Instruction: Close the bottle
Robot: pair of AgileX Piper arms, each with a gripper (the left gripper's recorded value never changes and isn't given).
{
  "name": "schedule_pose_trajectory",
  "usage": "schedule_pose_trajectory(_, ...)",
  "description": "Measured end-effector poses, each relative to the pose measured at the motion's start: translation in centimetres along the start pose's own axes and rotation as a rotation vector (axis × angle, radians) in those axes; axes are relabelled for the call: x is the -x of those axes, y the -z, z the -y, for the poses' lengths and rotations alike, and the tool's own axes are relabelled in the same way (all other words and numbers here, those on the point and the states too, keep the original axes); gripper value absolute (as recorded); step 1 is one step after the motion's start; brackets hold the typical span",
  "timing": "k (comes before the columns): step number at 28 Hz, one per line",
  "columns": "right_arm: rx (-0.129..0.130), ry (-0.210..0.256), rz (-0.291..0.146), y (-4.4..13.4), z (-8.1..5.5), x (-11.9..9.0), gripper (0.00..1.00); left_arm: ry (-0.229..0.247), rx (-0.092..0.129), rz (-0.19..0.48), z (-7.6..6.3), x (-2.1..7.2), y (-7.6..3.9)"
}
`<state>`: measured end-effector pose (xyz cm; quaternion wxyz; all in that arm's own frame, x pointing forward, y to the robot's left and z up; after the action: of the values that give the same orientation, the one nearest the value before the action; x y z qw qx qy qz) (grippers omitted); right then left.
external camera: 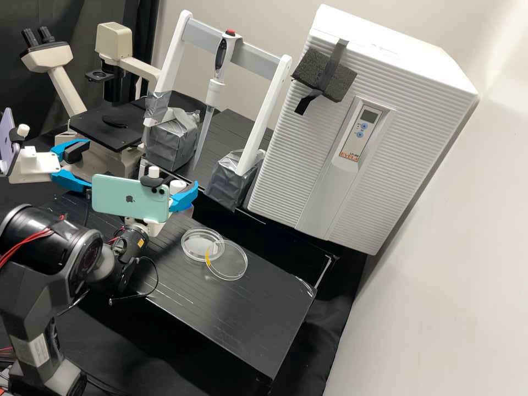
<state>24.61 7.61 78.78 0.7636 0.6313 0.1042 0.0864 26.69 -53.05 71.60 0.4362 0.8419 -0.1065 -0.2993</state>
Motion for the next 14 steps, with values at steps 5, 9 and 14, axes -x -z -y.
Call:
schedule_pose_trajectory(5, -0.017, -0.036, 0.018, 0.13, -0.28, 0.75, 1.0, -0.007, -0.04, -0.018, -0.02, -0.12, 0.02)
schedule_pose_trajectory(9, -0.03, -0.035, 0.024, -0.13, -0.34, 0.9, 1.0, -0.012, -0.066, -0.045, 0.01, -0.2, 0.01)
schedule_pose_trajectory(14, -0.029, -0.031, 0.023, -0.13, -0.29, 1.03, 1.0, -0.013, -0.1, -0.083, 0.18, -0.1, -0.1)
